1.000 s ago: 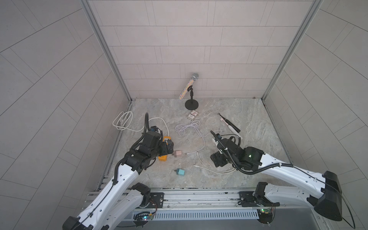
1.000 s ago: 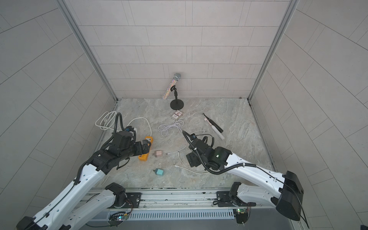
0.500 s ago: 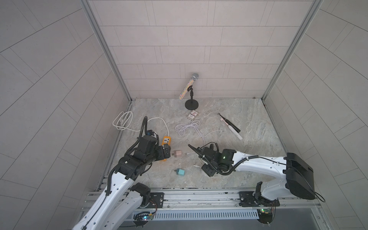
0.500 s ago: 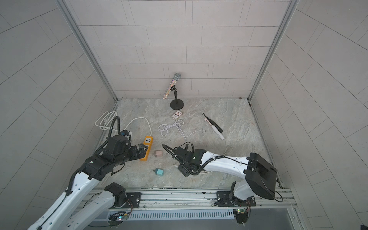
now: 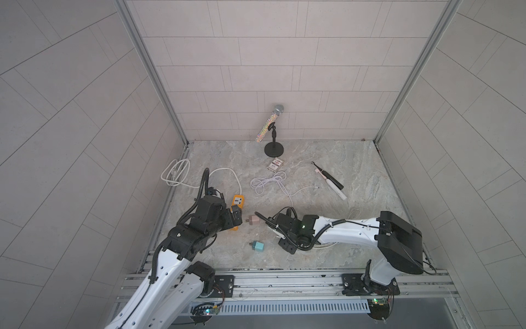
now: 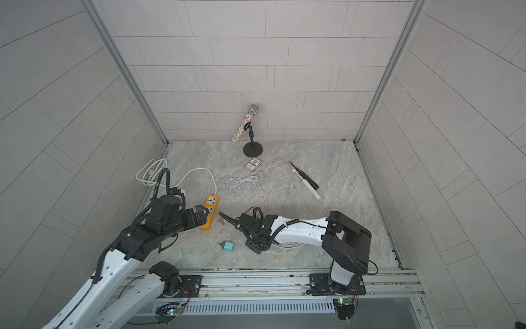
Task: Charge the electric toothbrush
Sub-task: Pick up the charging cable from the center of the board.
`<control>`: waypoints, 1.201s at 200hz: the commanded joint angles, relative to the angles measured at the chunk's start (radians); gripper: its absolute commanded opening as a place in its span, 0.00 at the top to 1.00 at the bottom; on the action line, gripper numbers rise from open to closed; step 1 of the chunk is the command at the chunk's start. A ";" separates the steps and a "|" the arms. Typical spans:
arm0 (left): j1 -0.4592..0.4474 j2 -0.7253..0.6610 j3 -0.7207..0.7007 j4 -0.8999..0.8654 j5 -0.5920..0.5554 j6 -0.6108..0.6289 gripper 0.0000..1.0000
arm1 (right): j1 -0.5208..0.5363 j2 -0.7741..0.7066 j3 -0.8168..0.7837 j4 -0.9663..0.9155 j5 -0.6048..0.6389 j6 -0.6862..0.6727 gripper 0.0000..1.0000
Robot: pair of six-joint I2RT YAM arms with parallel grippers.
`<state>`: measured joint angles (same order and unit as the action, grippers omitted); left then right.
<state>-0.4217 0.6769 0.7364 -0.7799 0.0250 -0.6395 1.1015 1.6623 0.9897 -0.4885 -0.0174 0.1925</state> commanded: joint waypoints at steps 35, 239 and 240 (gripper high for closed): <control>-0.002 -0.005 0.006 -0.024 -0.024 -0.015 0.00 | 0.004 0.046 0.036 0.006 0.045 -0.063 0.54; -0.003 -0.009 0.013 -0.030 0.004 -0.022 0.00 | -0.041 0.115 0.038 -0.010 0.041 -0.132 0.90; -0.002 -0.010 0.013 -0.029 0.004 -0.022 0.00 | -0.040 0.114 0.038 -0.010 0.042 -0.132 0.90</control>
<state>-0.4217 0.6807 0.7364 -0.7837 0.0364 -0.6498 1.0657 1.7561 1.0302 -0.4667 0.0120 0.0853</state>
